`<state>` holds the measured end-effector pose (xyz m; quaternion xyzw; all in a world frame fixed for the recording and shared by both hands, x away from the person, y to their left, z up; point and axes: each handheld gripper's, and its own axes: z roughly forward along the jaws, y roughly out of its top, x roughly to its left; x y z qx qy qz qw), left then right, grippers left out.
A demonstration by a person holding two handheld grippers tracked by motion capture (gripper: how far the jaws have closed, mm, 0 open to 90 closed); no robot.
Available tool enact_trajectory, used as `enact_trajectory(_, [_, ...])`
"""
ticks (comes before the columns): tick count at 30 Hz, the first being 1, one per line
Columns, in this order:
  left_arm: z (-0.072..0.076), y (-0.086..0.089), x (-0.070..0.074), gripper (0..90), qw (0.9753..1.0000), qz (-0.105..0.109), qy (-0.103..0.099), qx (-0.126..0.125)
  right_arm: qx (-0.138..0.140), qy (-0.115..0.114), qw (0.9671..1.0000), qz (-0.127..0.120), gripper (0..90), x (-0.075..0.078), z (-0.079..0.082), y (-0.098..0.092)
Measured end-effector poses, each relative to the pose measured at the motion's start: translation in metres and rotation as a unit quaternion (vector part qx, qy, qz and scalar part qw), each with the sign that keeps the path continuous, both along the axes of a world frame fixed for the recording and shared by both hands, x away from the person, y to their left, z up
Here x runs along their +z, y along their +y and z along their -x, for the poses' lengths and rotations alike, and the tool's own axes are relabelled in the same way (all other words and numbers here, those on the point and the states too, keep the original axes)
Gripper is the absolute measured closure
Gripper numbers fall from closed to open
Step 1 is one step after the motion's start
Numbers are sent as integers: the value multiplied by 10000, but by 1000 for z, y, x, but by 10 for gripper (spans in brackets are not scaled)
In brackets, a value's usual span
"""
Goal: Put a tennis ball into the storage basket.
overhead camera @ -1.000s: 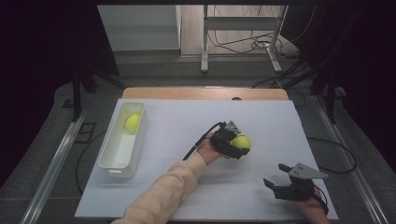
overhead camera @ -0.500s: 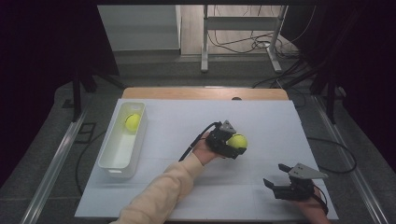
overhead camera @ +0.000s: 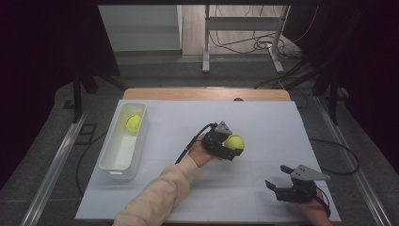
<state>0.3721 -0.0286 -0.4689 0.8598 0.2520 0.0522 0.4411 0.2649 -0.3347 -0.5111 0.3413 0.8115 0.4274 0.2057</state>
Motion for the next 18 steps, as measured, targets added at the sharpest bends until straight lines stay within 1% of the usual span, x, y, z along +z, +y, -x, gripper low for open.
enact_trajectory(18, [6, 17, 3, 261, 9999, 57, -34, 94, -12, 9, 10000, 18, 158, 0, 0, 0])
